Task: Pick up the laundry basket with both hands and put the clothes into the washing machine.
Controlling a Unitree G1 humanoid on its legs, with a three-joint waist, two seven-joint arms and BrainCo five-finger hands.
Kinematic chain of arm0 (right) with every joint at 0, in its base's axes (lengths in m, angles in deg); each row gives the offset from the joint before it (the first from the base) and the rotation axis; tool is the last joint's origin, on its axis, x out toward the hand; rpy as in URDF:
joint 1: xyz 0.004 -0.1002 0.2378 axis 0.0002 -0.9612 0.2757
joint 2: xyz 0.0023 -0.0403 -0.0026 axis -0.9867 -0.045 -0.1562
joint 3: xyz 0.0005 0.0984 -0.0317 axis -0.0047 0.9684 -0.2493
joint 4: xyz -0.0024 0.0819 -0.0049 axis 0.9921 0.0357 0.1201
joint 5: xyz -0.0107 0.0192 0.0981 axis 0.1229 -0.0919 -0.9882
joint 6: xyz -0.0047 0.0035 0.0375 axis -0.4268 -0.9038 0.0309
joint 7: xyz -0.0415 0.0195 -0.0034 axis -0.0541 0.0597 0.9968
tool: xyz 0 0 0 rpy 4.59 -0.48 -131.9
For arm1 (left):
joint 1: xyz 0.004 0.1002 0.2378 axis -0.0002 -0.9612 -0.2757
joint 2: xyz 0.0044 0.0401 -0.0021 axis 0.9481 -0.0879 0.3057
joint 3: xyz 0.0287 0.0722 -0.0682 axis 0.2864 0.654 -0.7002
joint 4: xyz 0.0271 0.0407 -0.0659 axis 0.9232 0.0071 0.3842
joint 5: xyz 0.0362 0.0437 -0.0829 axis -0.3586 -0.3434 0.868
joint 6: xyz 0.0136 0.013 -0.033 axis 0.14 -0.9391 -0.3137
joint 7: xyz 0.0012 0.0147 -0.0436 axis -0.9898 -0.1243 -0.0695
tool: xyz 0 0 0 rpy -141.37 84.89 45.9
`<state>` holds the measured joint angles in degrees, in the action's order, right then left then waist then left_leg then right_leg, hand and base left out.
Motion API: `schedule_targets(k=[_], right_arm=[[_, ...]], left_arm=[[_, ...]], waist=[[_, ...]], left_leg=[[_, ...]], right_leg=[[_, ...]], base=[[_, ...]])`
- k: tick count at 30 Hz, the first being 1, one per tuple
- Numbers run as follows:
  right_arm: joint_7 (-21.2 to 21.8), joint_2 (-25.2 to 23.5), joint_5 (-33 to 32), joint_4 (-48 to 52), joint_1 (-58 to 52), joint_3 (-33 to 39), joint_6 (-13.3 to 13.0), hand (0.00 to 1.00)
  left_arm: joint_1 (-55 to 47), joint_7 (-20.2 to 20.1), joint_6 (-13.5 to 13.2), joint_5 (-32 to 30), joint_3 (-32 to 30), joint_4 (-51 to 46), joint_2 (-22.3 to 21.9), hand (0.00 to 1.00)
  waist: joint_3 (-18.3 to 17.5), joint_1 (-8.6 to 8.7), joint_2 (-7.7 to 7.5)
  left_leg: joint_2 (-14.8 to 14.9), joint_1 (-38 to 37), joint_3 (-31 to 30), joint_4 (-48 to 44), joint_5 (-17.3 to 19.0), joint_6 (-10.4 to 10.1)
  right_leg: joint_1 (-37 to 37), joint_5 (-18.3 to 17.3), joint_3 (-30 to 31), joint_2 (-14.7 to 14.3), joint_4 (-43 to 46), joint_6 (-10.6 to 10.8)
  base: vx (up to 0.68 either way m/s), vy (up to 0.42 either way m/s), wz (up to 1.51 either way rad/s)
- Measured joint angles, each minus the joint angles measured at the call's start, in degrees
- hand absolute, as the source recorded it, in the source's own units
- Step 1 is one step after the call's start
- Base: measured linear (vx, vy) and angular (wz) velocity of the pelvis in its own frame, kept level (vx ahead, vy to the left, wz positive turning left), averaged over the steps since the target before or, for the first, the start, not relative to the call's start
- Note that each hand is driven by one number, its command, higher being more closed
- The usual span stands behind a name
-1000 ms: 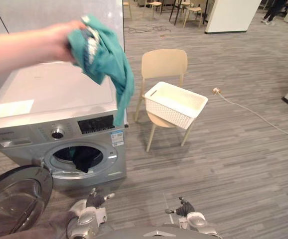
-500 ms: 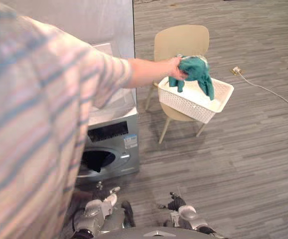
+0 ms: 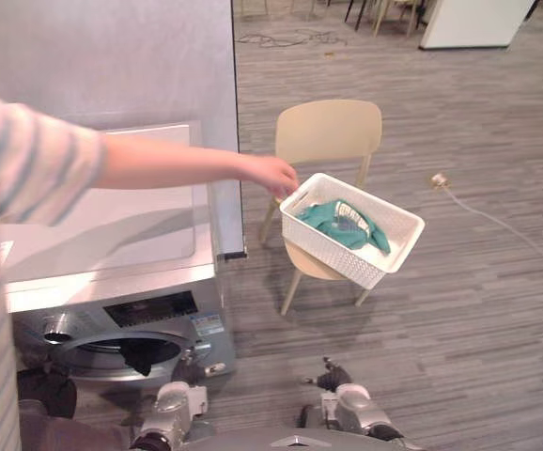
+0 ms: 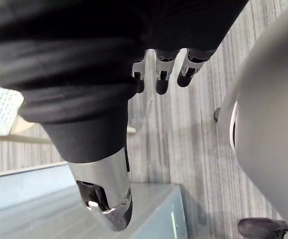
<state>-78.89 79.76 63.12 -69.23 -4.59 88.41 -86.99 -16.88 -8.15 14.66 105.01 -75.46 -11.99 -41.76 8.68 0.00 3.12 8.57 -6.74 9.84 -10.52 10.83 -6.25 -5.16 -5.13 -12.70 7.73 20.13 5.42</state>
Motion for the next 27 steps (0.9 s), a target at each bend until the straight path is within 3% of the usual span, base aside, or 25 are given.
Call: schedule_targets(k=[4, 8, 10, 13, 15, 16, 18, 19, 21, 23, 25, 26, 27], right_arm=[[-1.1, 1.4, 0.0, 0.9, -1.0, 0.9, 0.1, 0.0], [-1.2, 1.0, 0.3, 0.5, -3.5, 3.1, 0.3, 0.0], [-1.1, 0.8, 0.3, 0.0, -4.3, 3.1, 0.3, 0.0], [-1.1, 0.9, 0.2, -1.6, -5.1, 3.0, 0.0, 0.0], [-1.3, 0.8, -0.1, -1.9, -5.0, 3.1, -0.1, 0.0], [-1.4, 1.1, -0.1, -2.1, -5.1, 2.9, -0.1, 0.0], [-1.9, 1.6, -0.7, -2.1, -4.8, 2.9, -0.2, 0.0], [-2.7, 1.9, -1.3, -2.1, -5.0, 2.9, -0.2, 0.0], [-3.6, 1.6, -2.2, -2.0, -5.0, 4.2, -0.1, 0.0], [-3.9, 1.9, -3.2, -1.7, -5.1, 5.3, -0.1, 0.0], [-4.3, 1.9, -4.5, -1.4, -5.4, 6.6, -0.1, 0.0], [-5.3, 1.7, -4.2, -1.4, -6.2, 7.1, -0.3, 0.0], [-6.3, 0.8, -4.1, -0.6, -6.6, 8.0, -1.2, 0.0]], left_arm=[[0.6, 0.1, 0.0, -1.1, -0.4, 0.2, 0.1, 0.0], [-0.7, 0.3, 0.0, -2.1, -0.6, 0.9, 1.6, 0.0], [-1.7, 0.5, 0.0, -2.0, -1.1, 2.0, 1.9, 0.0], [-4.0, 1.0, -0.1, -1.5, -4.1, 2.1, 2.4, 0.0], [-3.9, 1.0, -0.5, 0.0, -5.6, 1.5, 2.5, 0.0], [-4.6, 1.1, -0.6, 0.7, -6.5, 0.0, 2.5, 0.0], [-5.5, 1.1, -0.8, 1.6, -7.3, -0.5, 2.3, 0.0], [-5.9, 1.2, -0.8, 1.8, -7.2, -0.5, 2.2, 0.0], [-5.7, 1.3, -0.8, 2.1, -7.0, -0.6, 2.1, 0.0], [-5.6, 1.3, -0.7, 2.2, -6.1, -1.8, 1.3, 0.0], [-5.4, 1.3, -0.8, 2.1, -4.7, -2.6, 0.4, 0.0], [-5.3, 1.2, -0.8, 2.1, -4.7, -2.2, 0.0, 0.0], [-4.7, 1.6, -0.9, 2.1, -4.8, -2.1, 0.7, 0.0]], waist=[[-0.2, 0.05, 0.49], [-0.8, -0.22, -1.38], [-2.1, -0.25, -1.75], [-3.5, -0.54, -0.86], [-3.5, -0.88, -1.11], [-3.3, -1.5, -0.82], [-2.9, -2.1, 0.0], [-2.4, -2.15, 0.27], [-2.7, -1.89, 0.5], [-2.4, -1.52, 1.03], [-2.4, -1.22, 1.34], [-2.4, -1.09, 1.36], [-2.1, -0.84, 0.18]], left_leg=[[0.5, 0.1, -2.3, 1.5, -0.9, -1.2], [1.0, 0.0, -6.9, 1.2, -0.9, -1.3], [2.1, 0.9, -8.7, 0.4, -0.6, -1.7], [5.1, 2.3, -11.1, -1.8, -0.1, -2.4], [5.3, 8.4, -11.4, -13.0, -0.8, 0.2], [5.9, 12.3, -10.5, -21.5, -2.5, 3.2], [8.4, 15.2, -6.2, -30.3, -5.7, 7.7], [10.3, 15.9, -2.8, -33.0, -7.5, 8.8], [11.8, 15.6, 0.7, -34.1, -6.7, 7.3], [10.4, 13.7, 5.8, -25.3, -3.0, 3.5], [7.3, 10.1, 7.8, -10.6, -5.0, 2.3], [5.7, 8.1, 7.3, -4.0, -7.6, 0.3], [3.3, 6.2, 7.3, 0.4, -9.8, 1.0]], right_leg=[[0.2, -1.6, -1.1, -0.8, 1.1, -1.0], [3.5, -3.2, -4.7, -0.2, 0.1, -1.2], [5.1, -3.6, -6.6, -1.4, -1.6, -1.6], [7.9, -4.4, -8.0, -5.8, -7.1, -2.6], [8.8, -4.0, -8.5, -6.8, -8.9, -3.5], [9.8, -3.8, -8.2, -7.0, -9.8, -3.9], [12.5, -3.3, -7.9, -7.9, -11.4, -4.8], [14.2, -3.1, -7.9, -8.4, -12.8, -5.2], [15.5, -1.7, -8.6, -8.5, -13.8, -5.4], [15.3, -0.4, -9.3, -7.6, -14.7, -5.4], [14.9, 0.1, -10.3, -7.1, -15.7, -4.8], [14.7, 0.1, -10.3, -7.2, -15.9, -4.5], [15.0, 0.4, -10.2, -6.0, -16.4, -3.9]], base=[[0.03, -0.122, 0.22], [-0.03, -0.059, 0.55], [0.0, -0.095, 0.51], [0.05, -0.122, 0.37], [0.07, -0.113, 0.26], [0.04, -0.123, -0.12], [0.07, -0.101, -0.23], [0.1, -0.08, -0.12], [0.11, -0.067, 0.02], [0.09, 0.013, 0.14], [0.08, 0.073, 0.2], [0.07, 0.102, 0.21], [0.08, 0.129, 0.17]])
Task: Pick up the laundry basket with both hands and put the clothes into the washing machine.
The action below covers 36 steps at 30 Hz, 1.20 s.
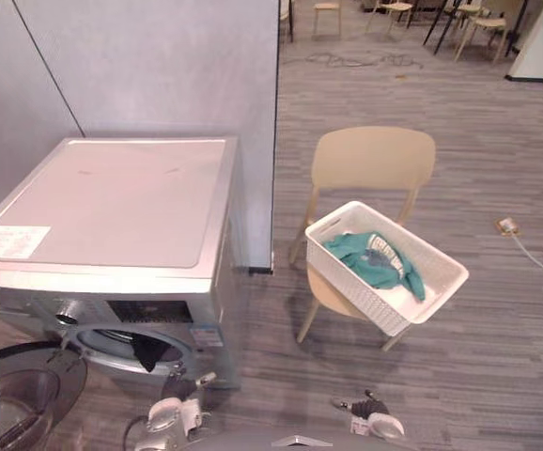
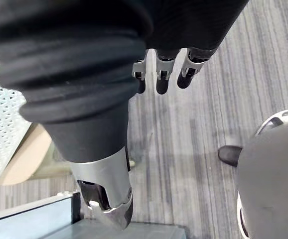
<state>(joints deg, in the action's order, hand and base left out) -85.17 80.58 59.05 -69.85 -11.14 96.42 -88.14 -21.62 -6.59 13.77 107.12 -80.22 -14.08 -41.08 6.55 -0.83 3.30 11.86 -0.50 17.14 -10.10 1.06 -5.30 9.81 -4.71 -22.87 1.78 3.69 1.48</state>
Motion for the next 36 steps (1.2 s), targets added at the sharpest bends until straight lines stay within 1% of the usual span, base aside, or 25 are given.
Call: schedule_targets(k=[2, 3, 5, 8, 9, 15, 18, 19, 20, 21, 22, 23, 24, 25, 26, 27, 28, 29, 30, 31, 32, 33, 34, 35, 36], right_arm=[[-0.7, -1.1, 0.0, 1.5, -0.8, 1.0, -0.4, 0.0], [-1.0, -2.1, -0.1, 1.7, -1.3, 2.0, -1.2, 0.0], [-0.7, -2.4, -1.5, 1.7, -1.6, 4.0, -1.5, 0.0], [0.8, -2.5, -4.4, 1.7, -2.3, 5.5, -2.3, 0.0], [3.0, -2.5, -5.2, 1.3, -2.3, 6.3, -2.5, 0.0], [3.1, -2.3, -6.3, 1.3, -2.5, 6.3, -2.5, 0.0], [4.6, -2.2, -12.2, 1.4, -3.4, 6.5, -3.0, 0.0], [5.8, -2.1, -15.6, 1.5, -4.0, 7.6, -3.5, 0.0], [6.9, -2.2, -18.7, 1.7, -4.4, 8.4, -3.6, 0.0], [7.5, -2.1, -19.9, 1.7, -4.6, 8.7, -3.6, 0.0], [8.4, -2.1, -23.0, 2.3, -4.6, 9.9, -3.6, 0.0], [9.0, -2.1, -25.5, 3.8, -4.7, 10.5, -3.8, 0.0], [10.0, -2.0, -28.6, 5.3, -4.1, 10.9, -4.7, 0.0], [10.3, -2.1, -30.1, 6.5, -3.8, 10.9, -5.2, 0.0], [10.9, -2.4, -32.9, 8.4, -3.5, 11.0, -5.9, 0.0], [11.8, -2.4, -34.9, 9.5, -3.5, 11.4, -6.4, 0.0], [12.0, -2.4, -35.4, 9.9, -3.5, 11.4, -6.4, 0.0], [12.0, -2.6, -36.5, 10.1, -3.5, 11.2, -6.6, 0.0], [12.0, -2.8, -36.6, 10.2, -3.7, 11.2, -6.7, 0.0], [12.0, -2.9, -36.6, 10.1, -3.7, 11.0, -6.8, 0.0], [12.0, -2.8, -36.6, 10.1, -3.5, 10.1, -7.1, 0.0], [12.0, -2.8, -36.6, 10.1, -3.3, 9.6, -7.2, 0.0], [12.1, -2.7, -36.5, 10.1, -2.5, 8.9, -7.3, 0.0], [12.1, -2.6, -36.5, 10.1, -1.8, 7.8, -7.4, 0.0], [12.1, -2.2, -36.4, 10.1, -0.6, 6.6, -7.3, 0.0]], left_arm=[[0.2, 0.1, -0.2, 0.0, 0.1, 0.1, 0.5, 0.0], [0.2, 0.2, -0.4, 0.0, 0.2, 0.7, 0.9, 0.0], [0.1, 0.2, -0.5, 0.0, 0.3, 2.4, 1.1, 0.0], [-0.1, -0.1, -0.5, -0.1, 0.0, 3.0, 1.3, 0.0], [-2.0, -0.6, -1.6, 0.2, -0.3, 4.6, 2.1, 0.0], [-2.2, -0.6, -1.6, 0.2, -0.3, 4.6, 2.2, 0.0], [-2.1, -1.2, -2.0, 0.2, -0.3, 4.6, 2.7, 0.0], [-2.2, -1.5, -2.0, 0.1, -0.3, 4.6, 2.8, 0.0], [-2.1, -1.5, -2.0, -0.4, -0.3, 4.6, 2.9, 0.0], [-2.1, -1.6, -2.0, -0.7, -0.3, 4.6, 3.0, 0.0], [-1.7, -1.6, -1.9, -1.0, -0.2, 4.6, 3.2, 0.0], [-1.2, -1.6, -1.9, -2.1, -0.2, 4.6, 3.2, 0.0], [0.3, -1.6, -1.8, -3.5, -0.1, 4.6, 3.6, 0.0], [1.4, -1.6, -1.8, -4.3, 0.0, 4.6, 4.1, 0.0], [4.1, -1.6, -1.8, -5.5, 0.2, 4.6, 5.5, 0.0], [6.4, -1.4, -1.4, -6.5, -0.2, 4.6, 6.3, 0.0], [7.3, -1.0, -0.2, -6.4, -0.8, 5.4, 6.8, 0.0], [7.3, -1.0, -0.1, -6.6, -1.6, 5.5, 7.9, 0.0], [6.4, -0.7, 0.1, -6.7, -2.3, 4.9, 8.2, 0.0], [6.2, -0.2, 0.4, -6.6, -2.7, 4.7, 8.2, 0.0], [6.0, 1.3, 0.8, -6.0, -4.2, 4.7, 8.3, 0.0], [5.9, 1.7, 0.9, -5.9, -5.0, 4.7, 8.6, 0.0], [5.9, 2.7, 0.9, -5.0, -5.3, 4.4, 9.7, 0.0], [5.8, 3.5, 0.9, -4.2, -5.8, 4.1, 10.7, 0.0], [5.9, 3.9, 0.9, -3.6, -7.2, 4.0, 11.4, 0.0]], waist=[[0.5, 0.39, -1.39], [0.4, 0.66, -1.91], [0.3, 0.91, -1.89], [0.0, 0.97, -1.62], [0.0, 0.62, -2.13], [-0.5, 0.64, -2.22], [-1.0, 0.93, -2.2], [-1.6, 1.08, -2.17], [-1.7, 1.37, -2.19], [-1.7, 1.59, -2.22], [-1.6, 2.05, -2.17], [-1.5, 2.01, -2.08], [-1.5, 2.31, -1.43], [-1.0, 2.6, -1.37], [0.0, 3.33, -1.41], [0.8, 3.48, -1.36], [1.2, 3.51, -1.5], [1.9, 3.66, -2.06], [1.8, 3.56, -2.19], [1.8, 3.55, -2.42], [1.8, 3.38, -2.48], [1.8, 3.24, -2.7], [1.3, 2.76, -4.35], [1.4, 2.22, -4.97], [1.2, 1.91, -5.79]], left_leg=[[-2.1, -2.1, 0.2, 5.1, -2.4, 0.6], [-3.5, -3.5, 0.3, 9.0, -4.2, 1.0], [-5.4, -6.2, 0.4, 14.9, -6.5, 1.5], [-6.6, -6.7, 0.6, 15.0, -6.1, 2.1], [-6.4, -7.2, 0.7, 15.0, -6.1, 2.0], [-6.4, -6.1, 0.7, 15.1, -6.1, 2.0], [-6.5, -4.0, 1.6, 15.1, -5.9, 2.1], [-6.6, -2.5, 2.1, 15.1, -5.5, 2.3], [-6.9, -1.6, 3.0, 15.0, -4.9, 2.4], [-7.0, -1.3, 3.8, 15.0, -4.7, 2.3], [-7.3, -0.6, 6.3, 15.0, -4.5, 2.7], [-7.4, -0.1, 8.6, 15.0, -4.4, 2.8], [-7.5, 0.7, 11.9, 15.0, -4.5, 3.1], [-7.3, 1.1, 13.4, 15.0, -4.5, 3.2], [-6.7, 1.5, 16.5, 14.6, -5.0, 4.4], [-5.9, 1.4, 18.7, 14.3, -5.0, 5.2], [-5.3, 1.5, 19.4, 13.4, -4.7, 5.6], [-4.0, 1.6, 21.0, 10.9, -4.4, 5.9], [-2.0, 2.2, 22.4, 7.6, -3.8, 6.1], [-0.8, 2.6, 22.7, 5.9, -3.4, 6.5], [1.4, 3.3, 23.8, 2.6, -2.3, 6.4], [2.3, 3.9, 24.0, 0.8, -1.8, 6.3], [3.8, 4.9, 24.3, -2.4, -0.8, 5.4], [4.8, 5.7, 24.9, -4.7, -0.1, 4.3], [6.0, 6.4, 25.4, -6.6, 0.5, 3.3]], right_leg=[[0.0, 0.2, 0.0, 1.2, -0.3, 0.6], [-0.2, 0.2, -0.1, 1.9, -0.5, 1.0], [0.0, 0.0, -0.1, 2.8, -0.6, 1.9], [0.3, -0.2, 0.2, 3.9, -0.6, 2.6], [1.3, 0.1, 0.3, 3.0, -2.1, 2.7], [0.3, -0.1, 0.1, 3.2, -2.3, 2.8], [-2.1, -0.6, 0.1, 3.8, -2.0, 3.6], [-3.7, -0.9, 0.1, 4.1, -1.8, 3.6], [-5.1, -1.0, 0.3, 4.6, -1.3, 3.9], [-5.8, -0.7, 0.6, 5.0, -1.0, 4.4], [-7.5, -0.1, 1.6, 5.9, -0.3, 4.9], [-9.1, 0.7, 2.9, 6.4, 0.8, 5.7], [-12.1, 1.5, 5.1, 7.0, 2.9, 6.4], [-13.7, 2.0, 6.0, 7.2, 4.3, 6.4], [-16.1, 3.1, 8.4, 7.2, 6.6, 6.1], [-17.4, 3.4, 9.9, 7.1, 8.8, 4.4], [-18.0, 2.6, 9.3, 7.9, 11.3, 3.3], [-17.9, 1.0, 8.1, 10.1, 15.4, 2.5], [-16.8, 0.5, 6.5, 11.9, 17.7, 2.5], [-16.0, 0.4, 6.2, 12.6, 18.3, 2.7], [-15.0, 0.1, 6.2, 13.7, 19.3, 3.4], [-14.4, 0.1, 6.2, 14.5, 19.1, 3.5], [-13.2, 0.4, 5.9, 15.7, 17.1, 4.3], [-12.4, 2.5, 4.6, 16.4, 13.9, 6.3], [-11.1, 1.4, 4.0, 15.9, 10.5, 10.2]], base=[[0.05, 0.092, 0.16], [0.04, 0.119, 0.16], [0.02, 0.143, 0.09], [0.01, 0.083, 0.0], [0.01, 0.032, 0.01], [0.0, 0.0, 0.0], [0.01, 0.015, 0.0], [0.07, 0.068, -0.05], [0.07, 0.058, -0.1], [0.09, 0.096, -0.24], [0.08, 0.095, -0.44], [0.12, 0.145, -0.8], [0.08, 0.132, -0.81], [0.05, 0.151, -0.76], [0.01, 0.131, -0.51], [0.02, 0.084, -0.44], [0.06, 0.033, -0.44], [0.1, -0.043, -0.43], [0.09, -0.088, -0.38], [0.07, -0.187, -0.3], [0.03, -0.194, -0.19], [0.03, -0.304, -0.25], [0.01, -0.386, -0.25], [0.0, -0.43, -0.34], [-0.02, -0.487, -0.55]])
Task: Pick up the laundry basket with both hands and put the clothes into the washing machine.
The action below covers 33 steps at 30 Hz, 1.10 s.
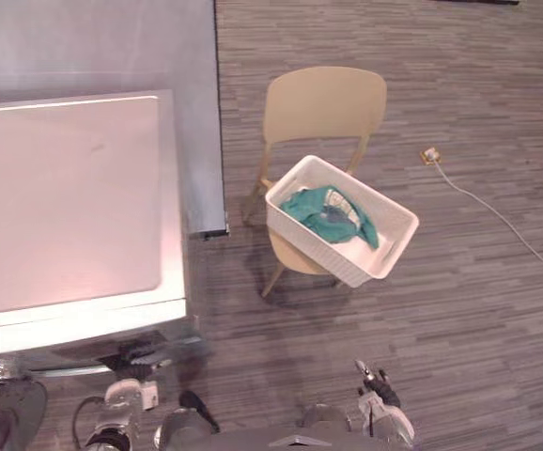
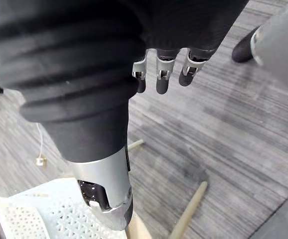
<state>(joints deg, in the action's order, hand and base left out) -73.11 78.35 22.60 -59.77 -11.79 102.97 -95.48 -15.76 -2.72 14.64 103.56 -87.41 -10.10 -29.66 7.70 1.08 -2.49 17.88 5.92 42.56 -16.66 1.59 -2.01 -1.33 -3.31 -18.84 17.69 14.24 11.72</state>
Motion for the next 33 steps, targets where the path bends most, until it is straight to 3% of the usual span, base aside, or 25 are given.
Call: schedule_targets(k=[1, 2, 3, 5, 6, 7, 8, 9, 10, 11, 12, 14, 16, 20, 25, 29, 31, 32, 33], right_arm=[[0.0, 0.8, 0.4, 0.1, 1.7, -1.6, 0.0, 0.0], [0.0, 2.0, 0.5, 0.3, 2.8, -3.3, 0.0, 0.0], [0.2, 4.2, 0.5, 0.3, 3.1, -4.8, 0.0, 0.0], [0.2, 5.3, 0.5, 0.5, 2.6, -5.8, 0.0, 0.0], [0.2, 6.0, 0.5, 1.0, 1.8, -6.0, -0.3, 0.0], [0.1, 6.5, 0.5, 2.2, 1.4, -5.9, -0.7, 0.0], [0.2, 6.8, 0.5, 3.3, 0.8, -5.9, -1.3, 0.0], [0.2, 6.6, 0.5, 4.4, 0.7, -5.9, -1.3, 0.0], [0.2, 6.4, 0.5, 5.2, 0.3, -6.0, -1.4, 0.0], [0.3, 5.7, 0.5, 6.9, -0.6, -6.0, -1.4, 0.0], [0.3, 4.6, 0.5, 8.6, -1.8, -5.9, -1.4, 0.0], [0.3, 2.6, 0.6, 11.2, -3.7, -6.0, -1.1, 0.0], [0.0, 0.2, 1.2, 12.7, -6.1, -6.2, -1.1, 0.0], [-1.1, -0.4, 2.8, 16.3, -6.5, -10.9, -0.8, 0.0], [-2.2, -0.3, 5.0, 23.5, -6.3, -11.7, -1.2, 0.0], [-4.8, -0.5, 8.6, 26.5, -6.1, -12.0, -1.0, 0.0], [-6.2, -0.6, 12.6, 29.1, -6.1, -12.7, -0.6, 0.0], [-6.9, -0.5, 15.0, 31.2, -6.1, -12.8, -0.3, 0.0], [-7.4, -0.2, 17.2, 33.1, -6.3, -12.9, -0.3, 0.0]], left_arm=[[-0.5, 0.1, 0.0, 0.2, -0.6, 0.1, 0.6, 0.0], [-1.2, 0.1, 0.1, 0.0, -0.7, 0.2, 0.5, 0.0], [-1.1, -2.5, -0.1, -1.8, 2.1, 0.0, -0.6, 0.0], [0.0, -1.8, 1.6, -1.5, 2.6, 1.7, -2.5, 0.0], [0.0, -3.3, 1.2, -2.3, 5.8, 1.3, -3.5, 0.0], [0.6, -4.3, 1.1, -2.9, 8.1, 0.0, -4.8, 0.0], [2.0, -5.1, 0.8, -3.7, 9.6, -0.3, -6.6, 0.0], [3.8, -5.7, 0.3, -3.9, 10.1, -0.8, -8.6, 0.0], [4.5, -5.8, -0.1, -3.9, 10.4, -1.3, -9.3, 0.0], [5.1, -5.9, -1.0, -4.0, 11.6, -2.4, -9.8, 0.0], [6.5, -6.1, -1.8, -4.4, 11.8, -2.4, -10.0, 0.0], [7.8, -6.5, -2.2, -4.7, 12.8, -2.2, -10.2, 0.0], [8.2, -6.5, -2.1, -5.6, 14.5, -1.7, -9.9, 0.0], [7.4, -6.6, -0.6, -6.3, 17.1, 0.7, -10.3, 0.0], [6.4, -6.6, -0.3, -7.2, 18.0, 0.8, -10.8, 0.0], [3.1, -6.4, 0.0, -6.9, 17.4, 1.3, -10.2, 0.0], [1.3, -5.6, 0.0, -5.5, 15.6, 0.9, -9.5, 0.0], [-0.2, -5.1, 0.0, -4.6, 14.0, 0.2, -9.5, 0.0], [-1.8, -5.0, -0.1, -3.4, 12.8, -0.2, -9.5, 0.0]], waist=[[0.0, -0.93, 0.43], [0.0, -1.06, 2.08], [0.2, -0.06, 4.63], [-0.3, 0.42, 5.52], [-0.4, 0.86, 5.49], [-0.3, 0.94, 5.45], [-0.3, 0.93, 5.38], [-0.1, 1.04, 5.1], [-0.1, 1.18, 5.03], [-0.1, 1.47, 5.13], [-0.6, 1.85, 5.39], [0.0, 2.52, 4.17], [-0.3, 3.19, 2.94], [0.0, 4.09, 2.82], [-0.1, 4.44, 2.88], [-1.5, 2.02, 3.83], [-1.8, 2.02, 4.2], [-1.7, 2.06, 5.12], [-2.0, 1.94, 5.7]], left_leg=[[1.8, 0.2, 1.1, -0.7, -1.3, -1.8], [3.8, 0.1, 1.6, -0.7, -2.2, -2.8], [7.1, -0.5, 0.9, -0.5, -3.7, -3.6], [8.2, -2.0, -0.9, 0.7, -6.4, -4.3], [8.4, -2.5, -2.5, 1.3, -7.9, -4.6], [8.3, -2.3, -3.6, 0.2, -7.3, -4.6], [7.8, -2.0, -5.1, -2.5, -4.5, -4.7], [5.7, -2.5, -7.5, -5.6, 0.5, -5.4], [4.1, -3.1, -9.0, -6.4, 3.2, -5.9], [0.5, -4.3, -11.9, -5.4, 7.8, -6.3], [-2.0, -5.7, -14.6, -2.7, 9.9, -7.5], [-5.4, -7.3, -17.5, 1.4, 10.0, -6.6], [-6.4, -6.4, -17.5, 0.5, 9.9, -5.7], [-5.0, -6.2, -15.8, -3.5, 10.8, -5.3], [-3.9, -6.7, -15.5, -3.2, 12.3, -5.6], [-2.0, -9.2, -11.4, -0.2, 12.2, -7.8], [0.4, -9.0, -11.6, -1.4, 12.6, -9.3], [3.3, -9.0, -12.5, -2.9, 12.9, -10.3], [5.9, -9.6, -13.0, -3.8, 12.4, -9.3]], right_leg=[[1.6, -2.1, -0.6, -2.4, -5.0, 0.7], [2.6, -2.1, -0.5, -4.9, -8.3, 0.1], [5.0, -0.8, -0.7, -9.0, -11.5, -1.9], [6.0, -0.7, -0.7, -10.9, -11.7, -3.3], [6.1, -0.6, -0.6, -11.3, -11.8, -4.0], [5.8, -0.4, -0.4, -11.6, -12.0, -4.4], [5.4, 0.0, 0.5, -11.7, -12.1, -5.0], [5.1, 0.6, 2.5, -11.3, -12.1, -5.3], [4.8, 1.0, 3.7, -11.1, -12.2, -5.3], [4.0, 2.1, 6.1, -11.1, -12.5, -5.0], [3.3, 3.3, 8.2, -11.3, -13.2, -4.6], [2.6, 6.3, 10.0, -10.4, -15.3, -5.1], [1.0, 7.4, 10.5, -10.0, -15.8, -6.0], [-2.5, 7.4, 13.4, -10.4, -11.8, -6.2], [-4.6, 5.8, 8.3, -9.4, -9.1, -8.8], [-2.6, 7.8, 7.3, -10.9, -13.6, -8.4], [-2.6, 8.3, 6.0, -12.5, -12.3, -8.7], [-2.9, 6.2, 4.1, -14.3, -8.6, -9.5], [-2.8, 2.7, 2.7, -15.7, -6.0, -9.7]], base=[[-0.05, -0.478, -0.72], [-0.07, -0.518, -0.64], [-0.07, -0.373, -0.34], [-0.08, -0.267, -0.15], [-0.11, -0.217, -0.27], [-0.1, -0.133, -0.38], [-0.06, -0.03, -0.61], [-0.07, 0.071, -0.7], [-0.1, 0.175, -0.94], [-0.14, 0.199, -0.96], [-0.12, 0.157, -0.95], [-0.13, 0.111, -0.75], [-0.13, 0.079, -0.57], [-0.15, 0.006, -0.53], [-0.16, -0.053, -0.26], [-0.02, -0.039, -0.61], [0.09, -0.116, -0.12], [0.16, -0.2, 0.2], [0.19, -0.206, 0.27]])
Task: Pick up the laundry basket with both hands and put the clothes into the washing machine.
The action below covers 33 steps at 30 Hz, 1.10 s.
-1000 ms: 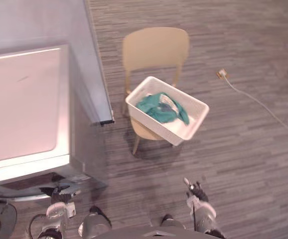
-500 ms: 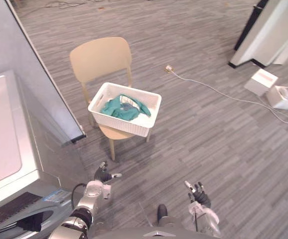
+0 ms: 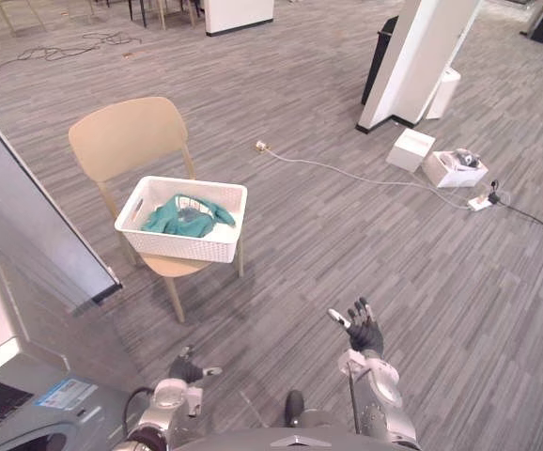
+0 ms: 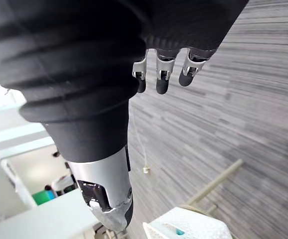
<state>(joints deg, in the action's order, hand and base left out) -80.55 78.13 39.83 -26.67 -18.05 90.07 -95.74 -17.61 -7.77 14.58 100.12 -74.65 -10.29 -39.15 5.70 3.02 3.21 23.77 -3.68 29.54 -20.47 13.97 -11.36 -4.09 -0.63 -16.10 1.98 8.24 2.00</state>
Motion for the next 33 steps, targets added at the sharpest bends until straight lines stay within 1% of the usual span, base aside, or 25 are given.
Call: schedule_targets(k=[1, 2, 3, 4, 5, 7, 10, 11, 12, 13, 14, 15, 16, 18, 19, 20, 21, 24, 26, 28, 29, 30, 31, 32, 33], right_arm=[[-0.8, 0.1, 1.4, 1.1, 0.0, -0.1, 0.0, 0.0], [-1.9, 0.0, 2.8, 2.8, 0.1, 0.4, 0.1, 0.0], [-3.3, 0.2, 4.5, 5.6, 0.0, 1.3, 0.1, 0.0], [-4.0, 0.2, 5.6, 7.0, 0.1, 1.7, 0.1, 0.0], [-5.5, 0.4, 7.8, 8.9, 0.5, 3.7, 0.1, 0.0], [-8.0, 0.4, 10.1, 9.7, 2.6, 5.6, 0.5, 0.0], [-9.8, 0.4, 14.1, 9.8, 6.7, 7.6, 1.9, 0.0], [-11.0, 0.5, 14.9, 9.8, 8.2, 8.4, 2.2, 0.0], [-11.6, 0.7, 15.3, 9.8, 9.1, 9.0, 2.5, 0.0], [-12.9, 0.8, 16.8, 9.6, 11.3, 9.7, 2.9, 0.0], [-13.0, 0.7, 17.0, 9.5, 11.9, 9.7, 3.1, 0.0], [-12.9, 0.1, 17.2, 9.8, 12.1, 8.5, 3.0, 0.0], [-12.9, 0.1, 17.7, 9.8, 12.1, 7.9, 3.1, 0.0], [-12.5, -0.4, 19.5, 10.0, 12.0, 5.8, 3.6, 0.0], [-12.2, -0.8, 20.0, 9.9, 11.9, 5.1, 3.9, 0.0], [-11.7, -1.9, 22.1, 9.9, 11.7, 4.5, 4.4, 0.0], [-10.9, -2.2, 24.7, 9.9, 11.6, 3.2, 5.1, 0.0], [-9.5, -1.0, 30.4, 10.1, 11.6, 2.5, 5.4, 0.0], [-8.5, 0.5, 33.2, 10.1, 11.7, 2.6, 5.7, 0.0], [-7.8, 1.8, 36.4, 10.2, 11.7, 3.3, 6.8, 0.0], [-7.7, 2.2, 37.3, 10.2, 11.6, 3.7, 7.5, 0.0], [-7.6, 2.1, 37.4, 10.1, 11.5, 3.6, 8.1, 0.0], [-7.3, 1.9, 38.0, 10.1, 11.5, 3.5, 8.4, 0.0], [-6.5, 3.2, 39.3, 9.8, 11.5, 3.5, 9.2, 0.0], [-6.2, 4.5, 39.5, 9.9, 11.4, 3.5, 9.3, 0.0]], left_arm=[[-0.6, 0.0, 0.0, 0.8, -0.7, -0.1, 0.4, 0.0], [-1.2, 0.0, 0.0, 1.6, -1.3, -0.2, 0.4, 0.0], [-2.2, 0.0, 0.1, 2.0, -1.4, -1.5, 0.0, 0.0], [-2.6, 0.0, 0.1, 2.0, -1.6, -2.1, -0.5, 0.0], [-2.5, -0.1, 0.0, 1.9, -1.8, -2.3, -1.5, 0.0], [-2.7, -0.1, 0.0, 1.9, -1.8, -2.8, -1.9, 0.0], [-3.1, -0.1, 0.0, 0.8, -1.9, -4.9, -1.6, 0.0], [-3.6, -0.2, 0.1, -1.0, -1.7, -6.1, -1.7, 0.0], [-3.9, -0.3, 0.0, -1.7, -1.7, -6.9, -1.8, 0.0], [-4.5, -0.3, 0.0, -2.6, -1.8, -8.6, -2.0, 0.0], [-4.8, -0.3, 0.0, -2.6, -1.9, -8.9, -1.9, 0.0], [-4.8, -0.3, 0.0, -2.6, -2.1, -9.7, -1.6, 0.0], [-4.7, -0.3, 0.0, -2.6, -2.1, -10.2, -1.5, 0.0], [-4.4, -0.4, 0.1, -2.5, -1.1, -10.5, -1.5, 0.0], [-4.4, -0.5, 0.1, -2.6, -0.8, -10.5, -1.2, 0.0], [-4.5, -0.5, 0.2, -2.7, 0.1, -10.6, -0.9, 0.0], [-4.4, -0.5, 0.3, -3.0, 1.1, -10.8, -0.9, 0.0], [-1.8, -0.1, 0.2, -3.7, 1.1, -11.1, -0.9, 0.0], [-0.4, -0.2, 0.1, -3.9, 1.1, -10.7, -0.9, 0.0], [0.4, -0.1, 0.1, -4.9, 1.0, -9.4, -0.9, 0.0], [0.4, -0.1, 0.0, -5.1, 0.9, -8.1, -0.7, 0.0], [-0.6, -0.1, 0.0, -6.1, 0.7, -7.9, 0.3, 0.0], [-1.2, -0.1, 0.0, -6.4, 0.5, -7.9, 1.1, 0.0], [-2.4, -0.1, 0.1, -7.0, -1.5, -6.3, 0.0, 0.0], [-4.8, -0.1, 0.0, -7.0, -3.3, -6.4, -1.7, 0.0]], waist=[[-0.3, -0.29, -0.24], [-0.2, -1.51, -0.23], [-0.3, -2.33, -1.2], [0.1, -2.49, -0.68], [0.6, -2.57, 0.14], [0.7, -2.85, 0.75], [1.0, -4.06, 0.67], [1.3, -4.1, 0.75], [1.2, -4.24, 0.81], [1.3, -5.32, 1.59], [1.3, -6.12, 1.32], [0.9, -5.87, -0.12], [1.3, -5.59, -0.82], [1.9, -5.43, -2.61], [1.9, -5.05, -2.92], [1.8, -4.59, -3.39], [1.7, -4.5, -3.79], [1.6, -4.25, -3.64], [1.6, -4.31, -3.59], [1.6, -4.16, -3.6], [1.4, -4.21, -4.09], [0.8, -4.48, -5.66], [0.6, -4.61, -6.88], [0.3, -5.08, -4.37], [-1.4, -5.67, -0.79]], left_leg=[[0.8, -0.2, -0.3, -1.7, -1.0, 1.5], [3.1, 3.5, -0.8, -8.9, -5.0, 8.5], [4.8, 7.0, -1.3, -15.0, -9.3, 13.3], [5.6, 7.9, -1.3, -17.4, -10.4, 13.7], [6.1, 10.4, -1.6, -22.6, -8.8, 13.1], [2.1, 12.7, -2.4, -24.8, -5.1, 12.2], [-7.0, 15.7, -2.7, -15.5, -2.6, 11.3], [-10.2, 16.4, -2.7, -9.1, -3.1, 11.0], [-11.5, 16.6, -2.6, -5.5, -3.9, 10.6], [-13.3, 15.6, -3.0, 1.6, -8.3, 11.7], [-13.5, 14.9, -3.2, 2.0, -10.0, 12.9], [-15.1, 14.0, -3.1, 1.8, -8.5, 14.0], [-15.3, 13.4, -3.1, 1.5, -7.4, 13.9], [-16.7, 11.3, -2.4, 1.9, -5.2, 13.1], [-17.1, 10.6, -2.4, 2.3, -5.2, 13.0], [-17.6, 8.8, -2.8, 3.1, -5.3, 13.9], [-18.5, 6.2, -4.0, 5.0, -5.3, 14.0], [-18.6, 5.3, -9.3, 7.5, -5.9, 13.0], [-18.5, 5.0, -13.1, 8.7, -6.6, 11.9], [-18.1, 4.2, -16.7, 9.2, -6.7, 10.0], [-17.7, 3.5, -18.7, 8.5, -6.1, 7.9], [-17.6, 2.8, -20.4, 7.2, -4.9, 5.7], [-17.6, 2.7, -21.5, 6.3, -4.1, 4.4], [-13.8, 3.0, -23.6, 4.5, -2.6, 2.3], [-9.5, 3.3, -24.3, 4.2, -2.1, 0.9]], right_leg=[[0.4, -1.5, -0.4, -0.7, 0.4, -0.1], [1.3, -2.5, -0.9, -1.0, 0.5, -0.7], [3.7, -2.1, -2.1, -1.1, -1.8, -1.3], [5.0, -1.7, -2.9, -1.1, -2.6, -1.6], [7.0, -1.9, -4.4, -1.1, -3.5, -2.1], [8.9, -2.4, -5.3, 0.0, -4.3, -2.5], [9.8, -3.5, -5.7, 0.9, -6.1, -2.7], [10.1, -4.1, -6.2, 0.8, -6.6, -2.2], [10.2, -4.3, -6.2, 0.7, -6.7, -1.8], [10.4, -5.1, -4.9, -0.7, -7.0, -0.6], [10.6, -5.3, -3.7, -0.8, -7.0, -0.3], [11.9, -6.2, -2.9, 0.2, -6.9, 0.9], [11.8, -7.5, -3.0, 1.0, -5.3, 1.6], [4.6, -12.1, -0.3, 5.2, 13.5, 6.0], [2.3, -12.1, 0.7, 6.3, 19.1, 7.6], [-0.6, -12.0, 2.0, 8.0, 26.7, 8.9], [-1.3, -13.7, 0.9, 9.7, 29.4, 6.3], [-3.7, -16.0, -0.2, 10.5, 23.9, 2.2], [-6.4, -15.0, 3.3, 11.5, 18.0, 2.8], [-8.0, -11.2, 9.1, 12.6, 12.1, 3.9], [-7.7, -7.2, 10.8, 13.4, 7.8, 4.3], [-7.0, -0.6, 11.1, 14.3, 4.2, 4.8], [-6.6, 3.8, 11.8, 14.4, 4.2, 5.0], [-5.7, 2.0, 10.1, 11.3, 7.1, 7.6], [-4.8, 0.4, 7.9, 7.6, 6.4, 6.1]], base=[[0.2, -0.17, 0.28], [0.22, -0.297, 0.31], [0.23, -0.299, 0.35], [0.27, -0.308, 0.57], [0.25, -0.112, 0.64], [0.2, -0.045, 0.41], [0.12, 0.004, 0.07], [0.11, 0.023, 0.16], [0.13, 0.053, -0.08], [0.12, 0.058, -0.38], [0.21, 0.079, -0.47], [0.26, 0.074, -0.24], [0.31, 0.083, -0.14], [0.27, 0.099, -0.08], [0.27, 0.083, 0.11], [0.31, 0.02, 0.32], [0.31, -0.016, 0.42], [0.26, -0.108, 0.79], [0.23, -0.212, 1.08], [0.28, -0.325, 1.06], [0.28, -0.419, 0.95], [0.29, -0.466, 0.9], [0.25, -0.529, 0.74], [0.22, -0.506, 0.47], [0.21, -0.458, 0.35]])
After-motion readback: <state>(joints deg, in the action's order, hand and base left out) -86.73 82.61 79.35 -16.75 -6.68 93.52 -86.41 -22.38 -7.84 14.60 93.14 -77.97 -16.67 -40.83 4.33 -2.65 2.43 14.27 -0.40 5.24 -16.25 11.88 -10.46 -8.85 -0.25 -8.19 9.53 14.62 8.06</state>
